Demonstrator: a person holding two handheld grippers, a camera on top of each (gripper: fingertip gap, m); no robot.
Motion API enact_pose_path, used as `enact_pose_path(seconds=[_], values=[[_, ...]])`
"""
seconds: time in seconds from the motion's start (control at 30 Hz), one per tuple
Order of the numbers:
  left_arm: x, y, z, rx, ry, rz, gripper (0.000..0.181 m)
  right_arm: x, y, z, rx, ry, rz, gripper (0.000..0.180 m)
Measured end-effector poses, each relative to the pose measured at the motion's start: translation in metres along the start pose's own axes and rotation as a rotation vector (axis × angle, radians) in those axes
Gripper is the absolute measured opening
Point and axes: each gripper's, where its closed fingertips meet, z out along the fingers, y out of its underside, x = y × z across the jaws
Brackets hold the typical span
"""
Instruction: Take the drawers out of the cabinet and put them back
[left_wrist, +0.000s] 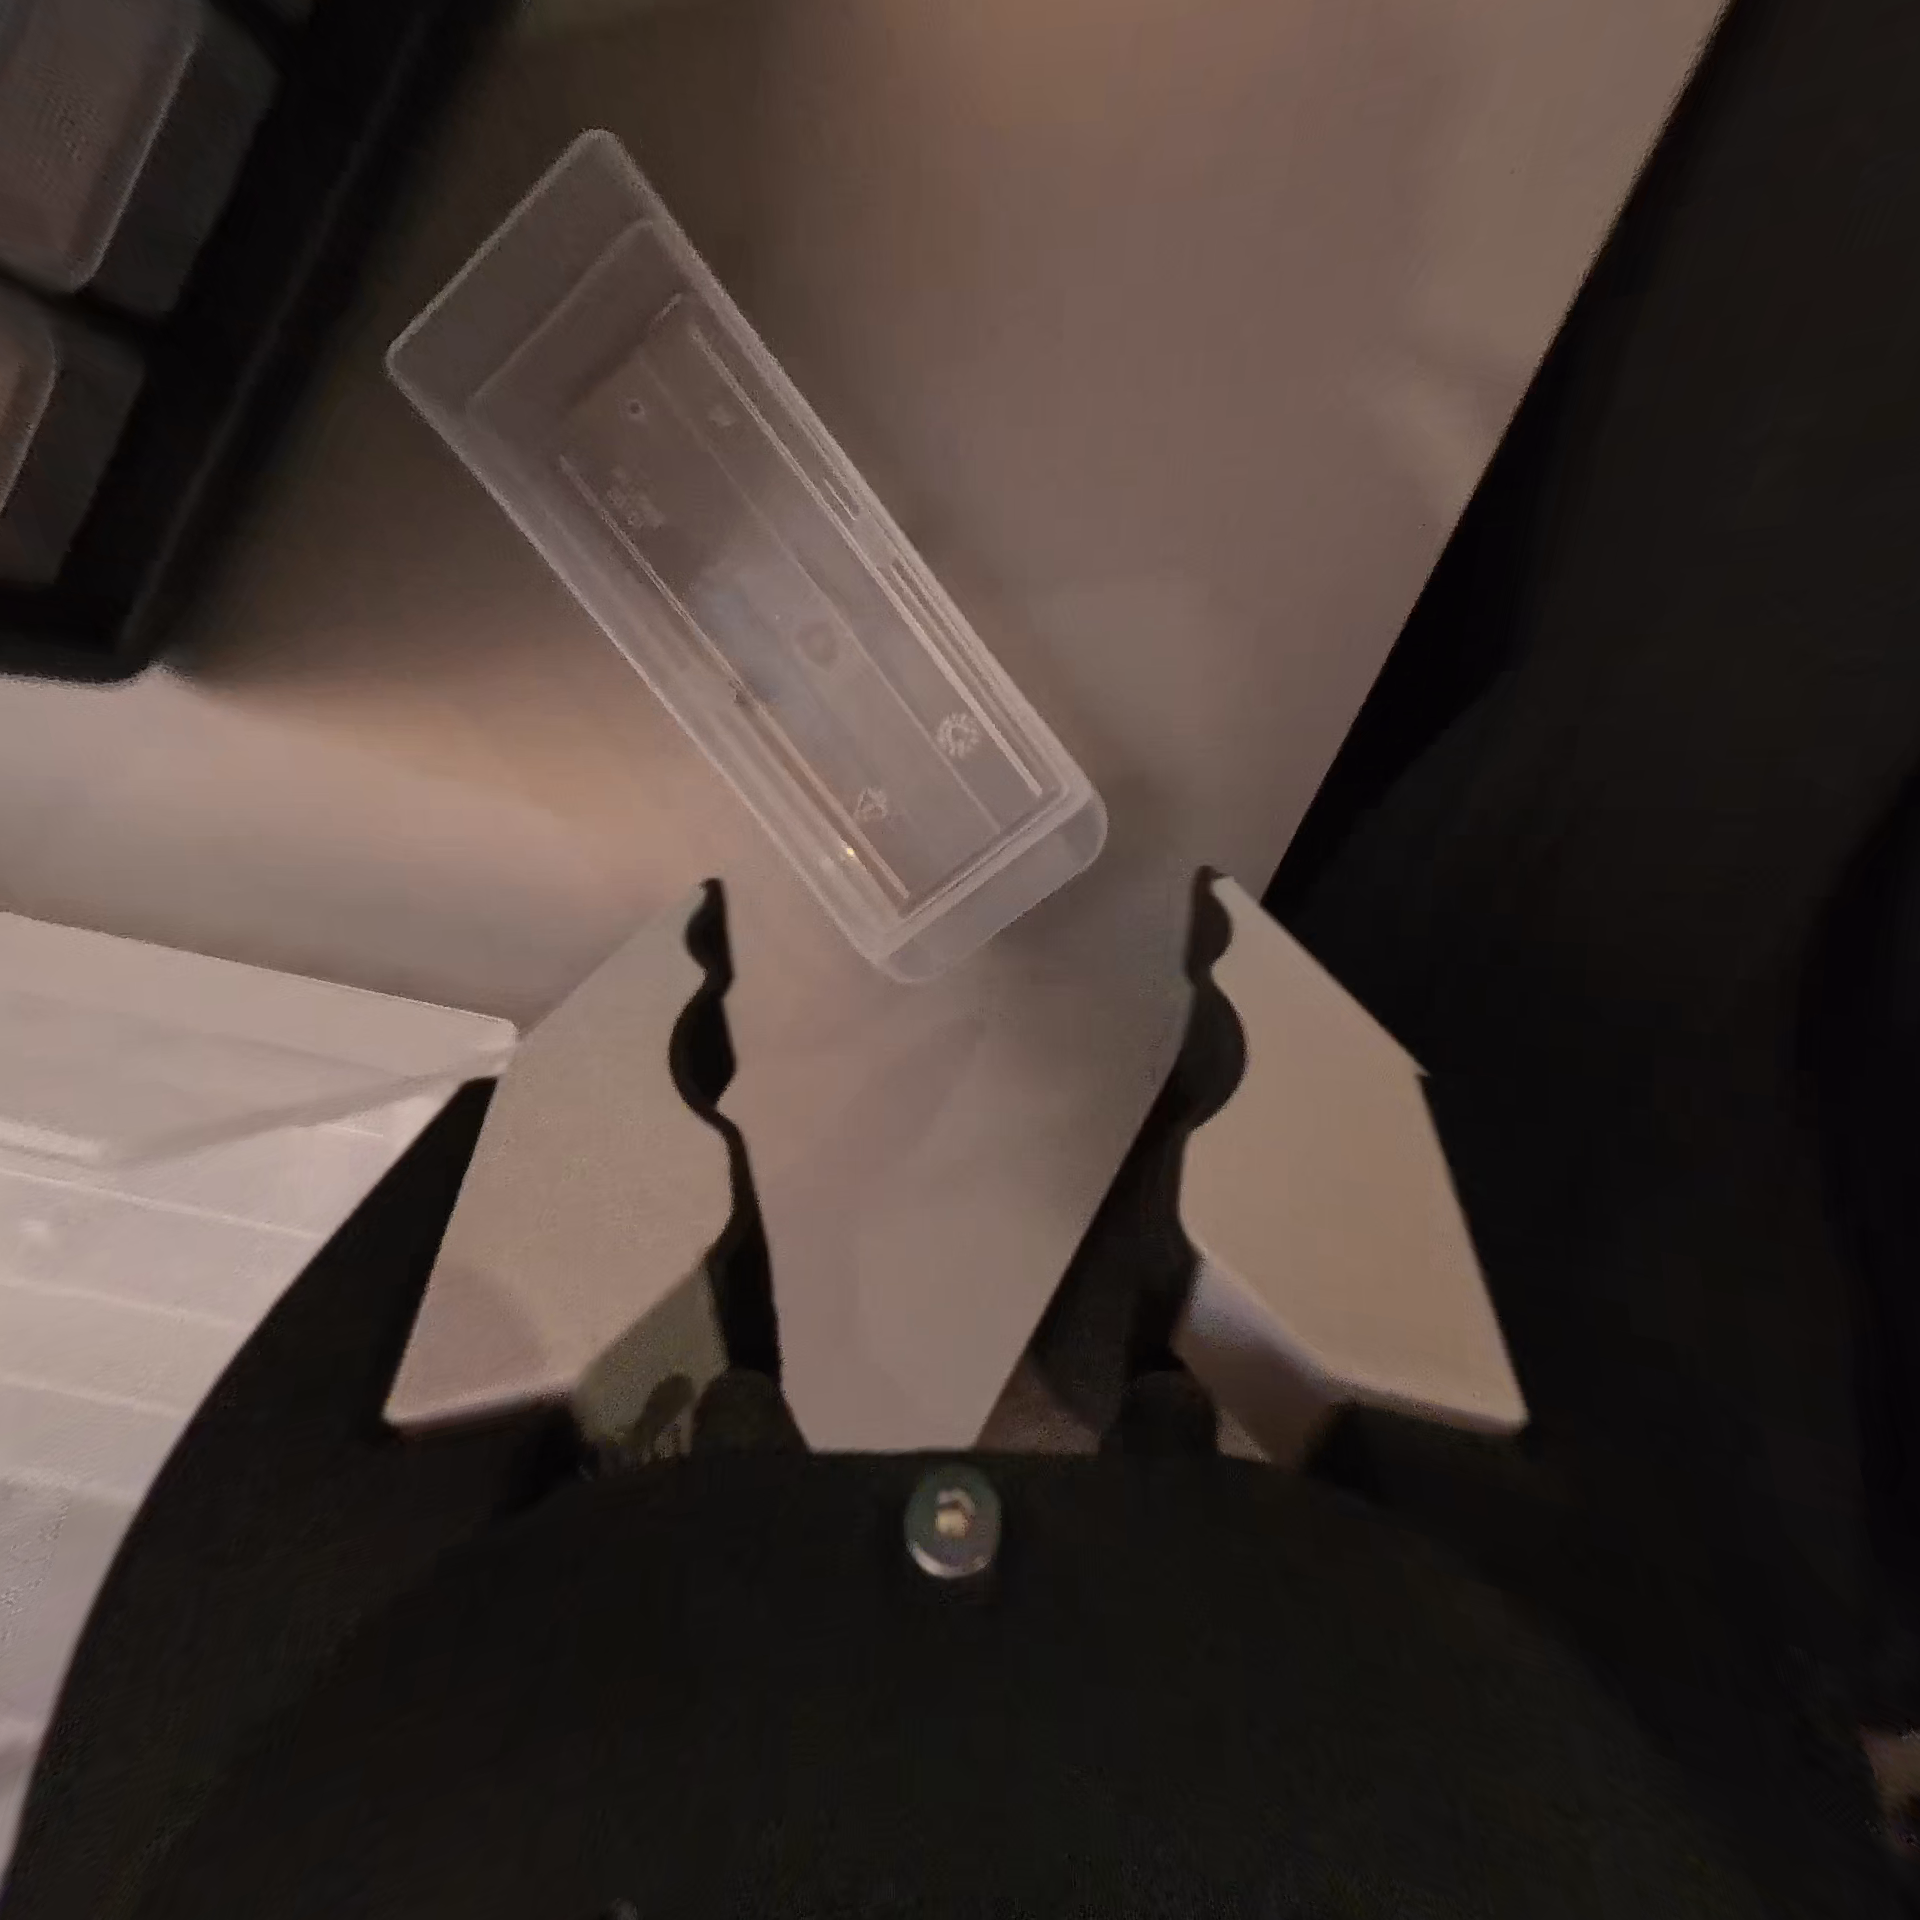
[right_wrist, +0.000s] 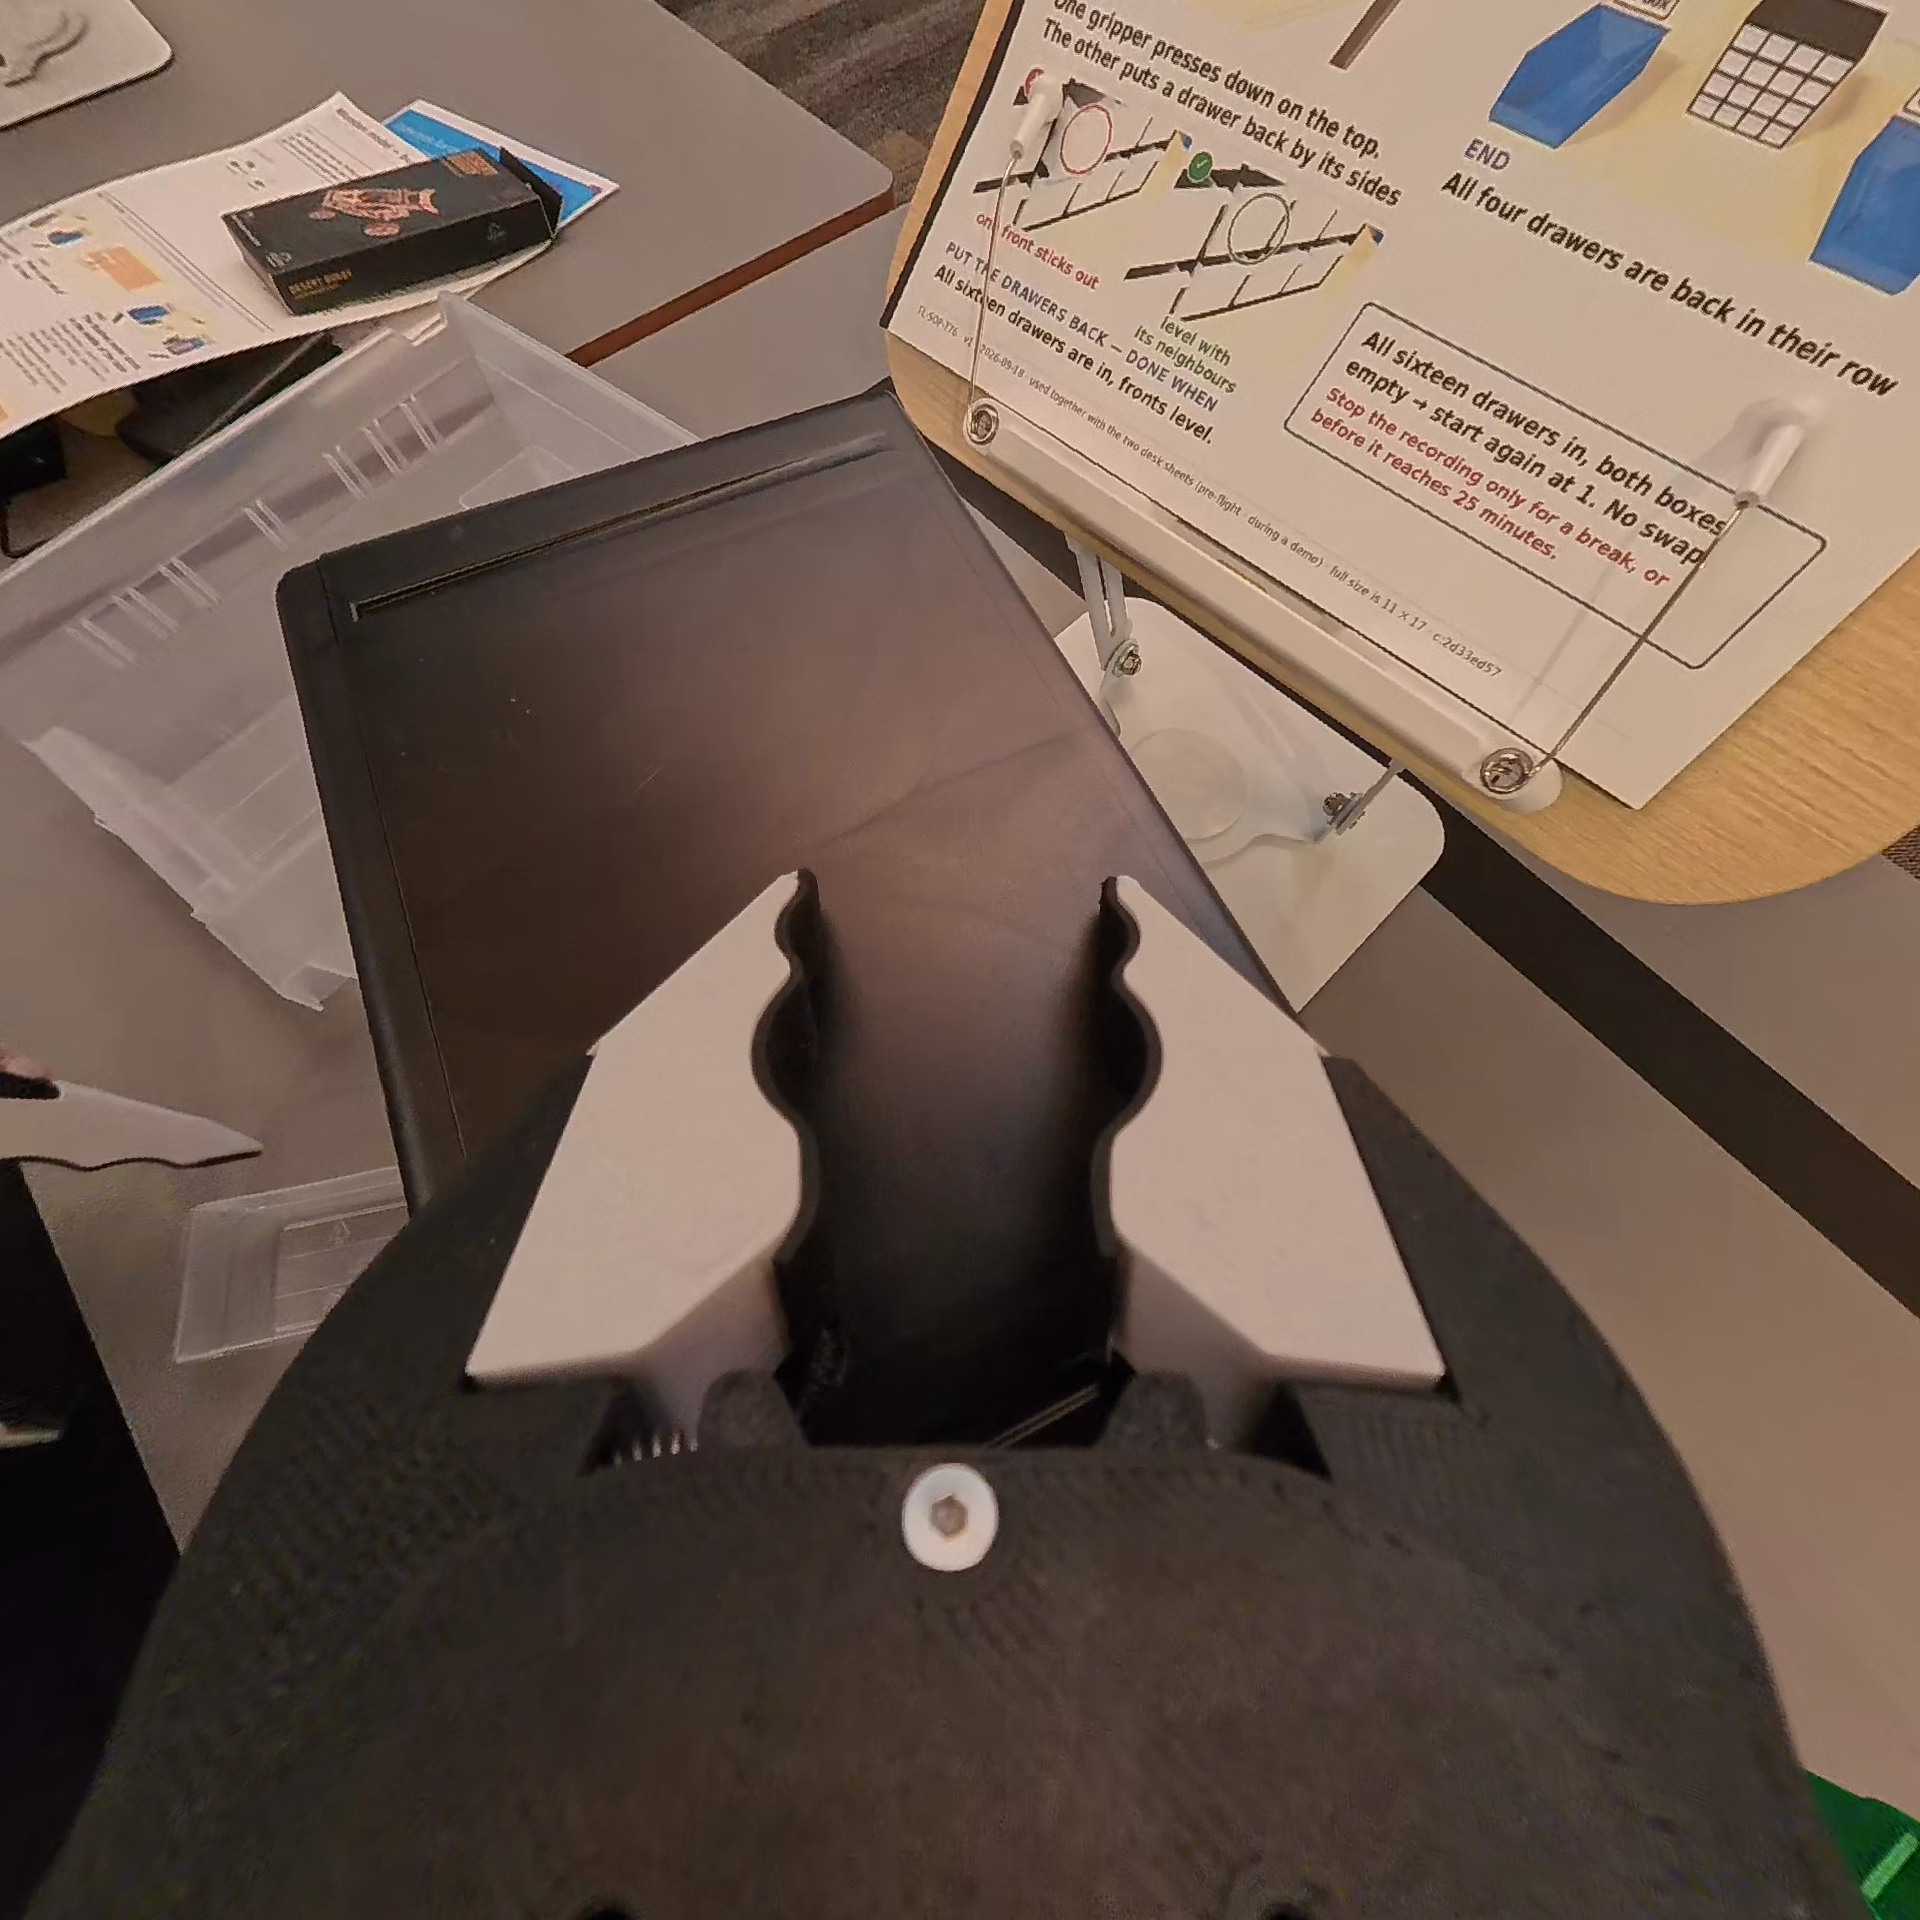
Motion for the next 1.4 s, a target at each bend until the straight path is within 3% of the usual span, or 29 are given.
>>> enact_pose_path(seconds=[0.07, 0.2, 0.33, 0.43, 0.47, 0.73, 1.07, 1.4], values=[[0.001, -0.003, 0.008, 0.037, -0.009, -0.131, 0.106, 0.000, 0.000, 0.000, 0.000, -0.001, -0.001, 0.053], [-0.010, 0.000, 0.029, 0.011, -0.041, -0.297, 0.119, 0.000, 0.000, 0.000, 0.003, 0.001, -0.001, 0.053], [-0.009, -0.008, 0.039, -0.004, 0.027, -0.365, 0.109, 0.000, 0.000, 0.000, 0.004, 0.003, 0.002, 0.053], [-0.012, -0.003, 0.045, -0.048, 0.005, -0.355, 0.071, 0.000, 0.000, 0.000, 0.004, 0.002, 0.001, 0.053], [-0.013, -0.004, 0.046, -0.035, 0.006, -0.364, 0.069, 0.000, 0.000, 0.000, 0.004, 0.002, 0.001, 0.053], [-0.019, -0.014, 0.024, 0.020, -0.010, -0.365, 0.065, 0.000, 0.000, 0.000, 0.003, -0.003, -0.002, 0.053], [-0.027, -0.080, -0.047, 0.141, -0.002, -0.322, 0.064, 0.000, 0.000, 0.000, 0.003, -0.003, -0.001, 0.053], [-0.037, -0.118, -0.072, 0.181, 0.054, -0.327, 0.064, 0.000, 0.000, 0.000, 0.006, -0.005, -0.003, 0.053]])
